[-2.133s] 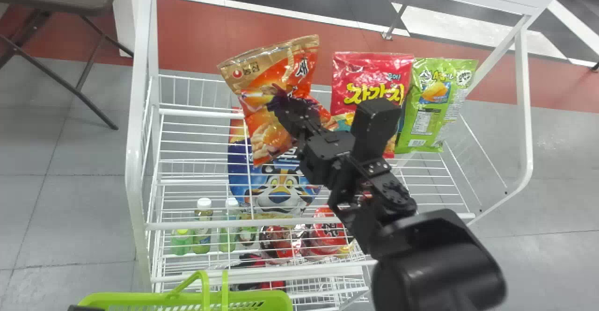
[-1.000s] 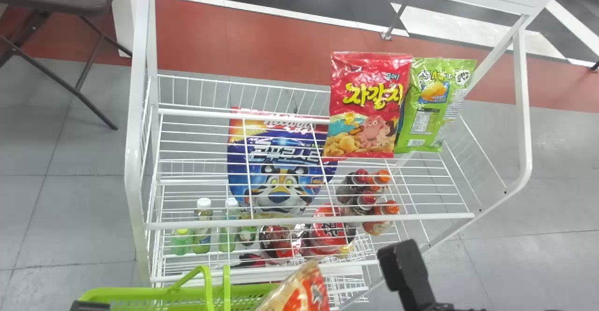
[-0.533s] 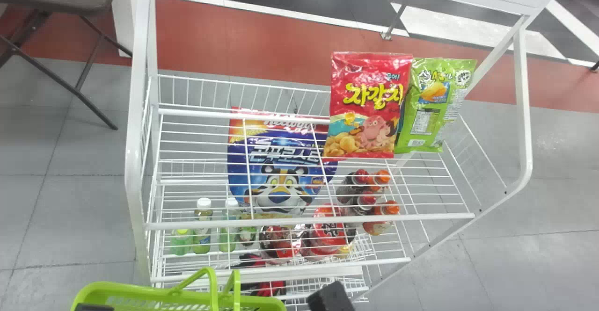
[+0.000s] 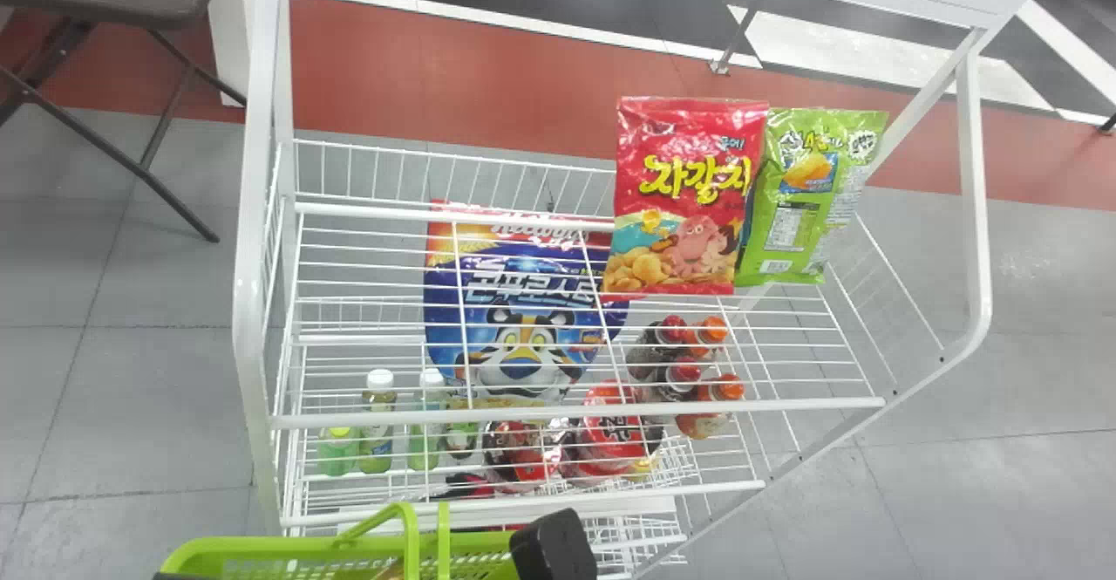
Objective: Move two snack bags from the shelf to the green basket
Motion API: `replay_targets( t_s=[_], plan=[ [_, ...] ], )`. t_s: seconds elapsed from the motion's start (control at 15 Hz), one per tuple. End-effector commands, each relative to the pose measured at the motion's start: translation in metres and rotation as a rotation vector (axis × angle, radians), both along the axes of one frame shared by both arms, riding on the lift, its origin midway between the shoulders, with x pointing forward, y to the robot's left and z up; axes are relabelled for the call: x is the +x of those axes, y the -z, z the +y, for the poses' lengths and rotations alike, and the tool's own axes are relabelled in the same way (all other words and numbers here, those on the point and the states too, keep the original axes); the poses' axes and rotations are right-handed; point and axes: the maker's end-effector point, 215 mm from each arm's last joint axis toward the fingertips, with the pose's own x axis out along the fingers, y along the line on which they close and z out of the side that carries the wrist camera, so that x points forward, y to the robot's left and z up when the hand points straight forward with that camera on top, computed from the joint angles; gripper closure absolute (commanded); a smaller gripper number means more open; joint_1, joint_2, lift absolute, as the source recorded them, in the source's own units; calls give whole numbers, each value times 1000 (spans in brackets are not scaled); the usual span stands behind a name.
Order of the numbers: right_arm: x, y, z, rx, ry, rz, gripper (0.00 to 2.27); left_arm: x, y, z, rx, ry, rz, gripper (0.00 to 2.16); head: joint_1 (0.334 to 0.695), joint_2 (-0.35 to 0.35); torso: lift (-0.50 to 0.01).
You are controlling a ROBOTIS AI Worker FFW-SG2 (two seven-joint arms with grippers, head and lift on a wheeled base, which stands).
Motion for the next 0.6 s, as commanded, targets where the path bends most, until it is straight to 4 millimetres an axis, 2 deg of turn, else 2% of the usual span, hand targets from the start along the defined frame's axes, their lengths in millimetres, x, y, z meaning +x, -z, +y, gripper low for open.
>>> replay_targets(
  t_s=[0.0,0.07,0.33,0.53],
  plan=[
    [-3,4,-8,-26,-5,7,1261,0,0,0,-3,0,-4,2121,695,-350,-17],
    [-8,4,-17,-49,-6,18,19,1,-1,-1,-2,-2,-4,2121,695,-350,-17],
    [-34,-10,-63,-150,-2,105,63,1,-1,-2,-5,-3,-6,2121,695,-350,-17],
    [-7,-38,-85,-163,37,25,63,0,0,-3,-4,-3,-3,2121,695,-350,-17]
  ],
)
